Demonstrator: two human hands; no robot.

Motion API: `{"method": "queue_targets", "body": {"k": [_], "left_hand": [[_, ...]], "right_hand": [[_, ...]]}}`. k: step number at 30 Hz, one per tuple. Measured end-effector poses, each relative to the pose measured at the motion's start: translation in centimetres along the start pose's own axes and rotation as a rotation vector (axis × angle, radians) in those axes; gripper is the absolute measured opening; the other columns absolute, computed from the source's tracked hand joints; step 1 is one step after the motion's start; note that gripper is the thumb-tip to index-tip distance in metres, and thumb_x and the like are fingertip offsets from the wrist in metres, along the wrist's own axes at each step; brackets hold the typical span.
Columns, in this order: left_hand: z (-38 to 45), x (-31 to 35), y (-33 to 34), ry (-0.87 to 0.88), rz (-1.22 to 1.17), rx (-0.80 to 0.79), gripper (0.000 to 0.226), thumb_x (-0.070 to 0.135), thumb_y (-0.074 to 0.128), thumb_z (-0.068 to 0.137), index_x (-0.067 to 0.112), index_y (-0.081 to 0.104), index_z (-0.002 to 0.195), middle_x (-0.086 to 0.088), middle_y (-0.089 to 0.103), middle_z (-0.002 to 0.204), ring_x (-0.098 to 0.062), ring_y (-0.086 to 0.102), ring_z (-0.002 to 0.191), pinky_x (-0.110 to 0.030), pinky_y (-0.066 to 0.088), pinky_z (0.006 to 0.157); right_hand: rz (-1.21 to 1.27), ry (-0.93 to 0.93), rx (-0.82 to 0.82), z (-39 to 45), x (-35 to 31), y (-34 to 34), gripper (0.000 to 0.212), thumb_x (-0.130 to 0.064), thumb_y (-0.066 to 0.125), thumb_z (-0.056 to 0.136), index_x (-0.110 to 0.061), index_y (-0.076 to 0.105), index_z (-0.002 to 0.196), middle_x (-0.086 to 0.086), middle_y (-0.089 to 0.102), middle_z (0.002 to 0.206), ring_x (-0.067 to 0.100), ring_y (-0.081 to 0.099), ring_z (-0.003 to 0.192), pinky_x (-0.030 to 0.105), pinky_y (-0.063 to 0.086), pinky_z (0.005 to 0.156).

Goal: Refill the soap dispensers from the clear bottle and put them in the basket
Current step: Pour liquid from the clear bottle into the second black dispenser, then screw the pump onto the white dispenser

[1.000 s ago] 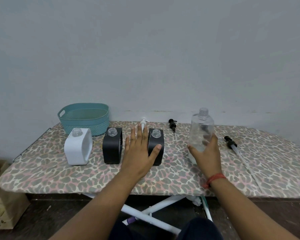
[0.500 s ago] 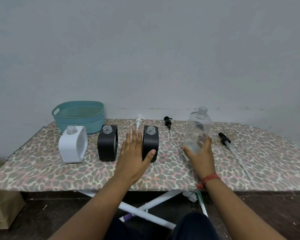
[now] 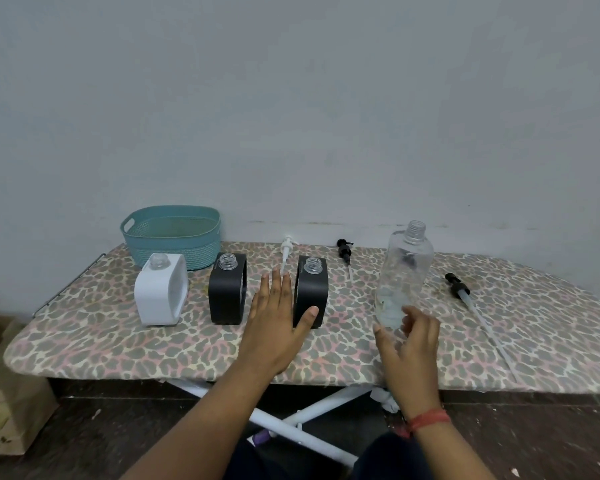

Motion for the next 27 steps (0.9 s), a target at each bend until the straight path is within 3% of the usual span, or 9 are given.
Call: {"method": "queue_targets", "body": {"k": [5, 8, 12, 15, 18, 22, 27], "left_hand": [[-3.0, 0.4, -2.4, 0.051, -0.054, 0.046, 0.088, 0.085, 0.003, 0.091, 0.033, -0.024, 0.157, 0.011, -0.032, 0.165, -0.008, -0.03, 0.152, -0.046, 0.001, 0.129], [-5.3, 1.1, -5.8, 0.128, -0.063, 0.14, 0.084, 0.079, 0.01, 0.097, 0.033, -0.021, 0.159, 0.011, -0.027, 0.168, -0.011, -0.023, 0.155, -0.044, 0.004, 0.127], [-7.3, 2.1, -11.3, 0.216, -0.111, 0.297, 0.081, 0.07, 0.021, 0.103, 0.025, -0.008, 0.164, 0.004, -0.014, 0.172, -0.018, -0.01, 0.159, -0.045, 0.01, 0.122], [-7.5, 1.0, -15.1, 0.21, -0.131, 0.386, 0.081, 0.07, 0.021, 0.103, 0.024, -0.005, 0.164, 0.003, -0.012, 0.172, -0.021, -0.009, 0.159, -0.039, 0.004, 0.126], [-6.9, -2.2, -17.8, 0.125, -0.09, 0.44, 0.081, 0.073, 0.017, 0.101, 0.028, -0.009, 0.163, 0.005, -0.016, 0.172, -0.019, -0.012, 0.158, -0.042, 0.003, 0.126], [-6.0, -7.7, -19.3, -0.007, -0.026, 0.463, 0.084, 0.075, 0.016, 0.099, 0.029, -0.014, 0.162, 0.007, -0.022, 0.17, -0.016, -0.018, 0.157, -0.052, 0.004, 0.127], [-5.6, -13.1, -18.8, -0.157, -0.068, 0.455, 0.088, 0.081, 0.015, 0.094, 0.032, -0.017, 0.161, 0.007, -0.023, 0.169, -0.01, -0.021, 0.155, -0.05, 0.002, 0.128]], "right_hand": [[0.061, -0.121, -0.061, -0.7, -3.8, 1.8, 0.039, -0.034, 0.064, 0.091, -0.028, 0.048, 0.126, -0.013, 0.045, 0.115, -0.003, 0.05, 0.107, 0.022, 0.048, 0.089], [0.081, -0.192, -0.066, 0.8, -7.0, 2.4, 0.033, -0.035, 0.062, 0.093, -0.027, 0.051, 0.123, -0.012, 0.048, 0.112, -0.006, 0.05, 0.105, 0.011, 0.041, 0.086], [0.092, -0.319, -0.058, 3.8, -12.4, 3.3, 0.022, -0.03, 0.063, 0.095, -0.023, 0.055, 0.114, -0.01, 0.049, 0.106, -0.002, 0.05, 0.095, 0.009, 0.04, 0.084], [0.065, -0.367, -0.104, 6.4, -16.2, 5.2, 0.022, -0.032, 0.062, 0.095, -0.023, 0.056, 0.114, -0.012, 0.049, 0.107, 0.006, 0.053, 0.099, 0.019, 0.044, 0.086], [-0.105, -0.407, -0.251, 9.3, -19.0, 9.3, 0.029, -0.038, 0.06, 0.095, -0.022, 0.054, 0.118, -0.011, 0.048, 0.111, 0.014, 0.054, 0.107, 0.028, 0.045, 0.089], [-0.528, -0.376, -0.589, 12.6, -19.3, 17.1, 0.041, -0.039, 0.057, 0.096, -0.017, 0.05, 0.13, 0.007, 0.052, 0.129, 0.028, 0.055, 0.113, 0.038, 0.047, 0.091], [-0.96, -0.369, -0.939, 14.8, -17.5, 24.3, 0.041, -0.031, 0.056, 0.098, -0.013, 0.051, 0.134, 0.01, 0.058, 0.134, 0.029, 0.056, 0.118, 0.037, 0.046, 0.093]]}}
Point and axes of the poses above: each hand's wrist, its own z-axis towards the middle knuckle, its own y-axis out of the palm, x = y × z, the point moved 10 cm from there along z, towards the middle knuckle
